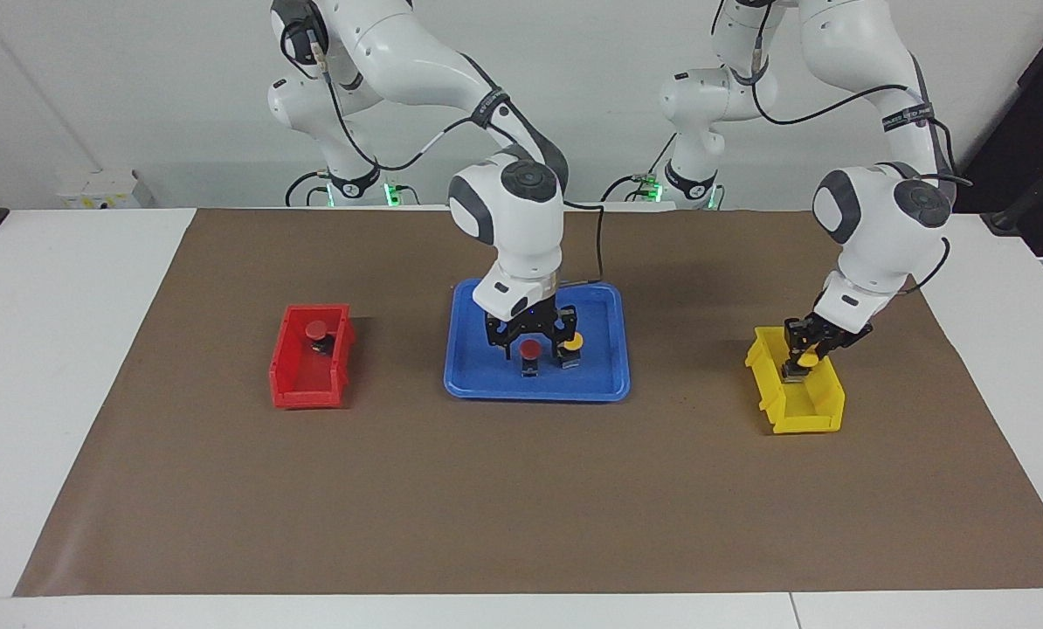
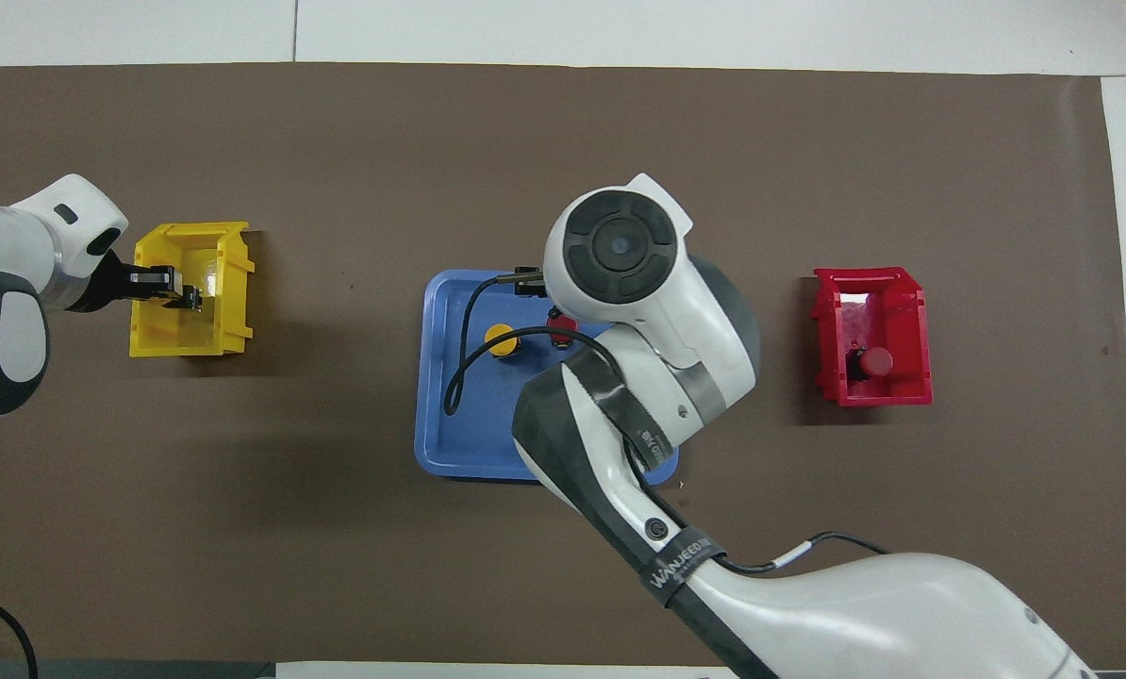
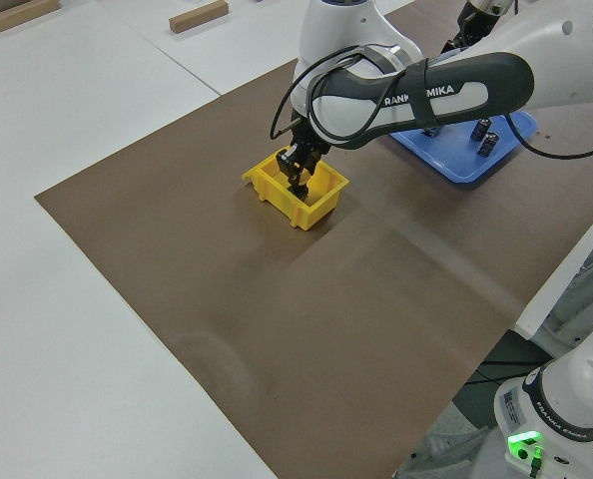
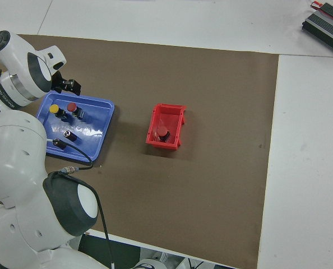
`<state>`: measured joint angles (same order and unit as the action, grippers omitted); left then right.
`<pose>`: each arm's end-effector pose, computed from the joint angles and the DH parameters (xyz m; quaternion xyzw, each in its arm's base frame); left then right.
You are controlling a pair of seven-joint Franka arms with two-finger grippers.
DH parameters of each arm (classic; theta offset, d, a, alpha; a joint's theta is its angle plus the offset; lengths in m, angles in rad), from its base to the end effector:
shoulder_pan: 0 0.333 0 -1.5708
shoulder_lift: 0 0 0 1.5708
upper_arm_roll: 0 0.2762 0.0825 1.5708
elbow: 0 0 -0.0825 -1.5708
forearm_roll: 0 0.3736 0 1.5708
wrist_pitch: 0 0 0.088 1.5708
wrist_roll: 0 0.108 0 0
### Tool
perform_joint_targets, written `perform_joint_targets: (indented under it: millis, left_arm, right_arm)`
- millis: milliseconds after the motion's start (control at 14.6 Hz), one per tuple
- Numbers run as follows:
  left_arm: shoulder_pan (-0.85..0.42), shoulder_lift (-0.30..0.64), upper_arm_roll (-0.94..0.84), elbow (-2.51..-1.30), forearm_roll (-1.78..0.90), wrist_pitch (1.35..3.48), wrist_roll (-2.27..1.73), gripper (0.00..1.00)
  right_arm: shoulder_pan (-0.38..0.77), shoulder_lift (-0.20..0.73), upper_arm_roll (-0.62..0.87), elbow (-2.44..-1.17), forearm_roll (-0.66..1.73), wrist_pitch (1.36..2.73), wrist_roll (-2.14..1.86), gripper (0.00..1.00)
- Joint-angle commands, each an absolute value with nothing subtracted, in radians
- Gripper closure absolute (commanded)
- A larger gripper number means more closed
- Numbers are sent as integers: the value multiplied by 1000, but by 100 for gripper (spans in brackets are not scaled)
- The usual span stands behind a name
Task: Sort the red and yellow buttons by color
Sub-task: 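Reach the right gripper back into the tray and grasp the second red button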
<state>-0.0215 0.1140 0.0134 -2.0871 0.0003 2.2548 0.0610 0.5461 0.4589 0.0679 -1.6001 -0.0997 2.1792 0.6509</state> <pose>0.5575 -0.0046 0.3414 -0.9990 0.0347 -0.0268 0.0016 0.5489 0.3761 0.3457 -0.9978 -0.0031 -0.0654 0.0135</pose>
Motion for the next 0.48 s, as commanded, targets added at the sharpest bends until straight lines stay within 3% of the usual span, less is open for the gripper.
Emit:
perform_joint_targets:
  millis: [0, 137, 343, 411]
  left_arm:
    - [-21, 78, 8, -2144, 2, 2278, 78, 99]
    - [-23, 77, 6, -2145, 2, 2283, 77, 97]
    - [-15, 78, 6, -2143, 2, 2287, 78, 57]
    - [-14, 78, 6, -2141, 2, 2289, 78, 53]
  right_arm:
    - [538, 430, 71, -1661, -114, 2223, 657, 21]
    - [554, 414, 71, -1703, -112, 2238, 657, 23]
    - [555, 407, 71, -1723, -112, 2237, 653, 23]
    - [555, 407, 71, -1727, -112, 2240, 653, 24]
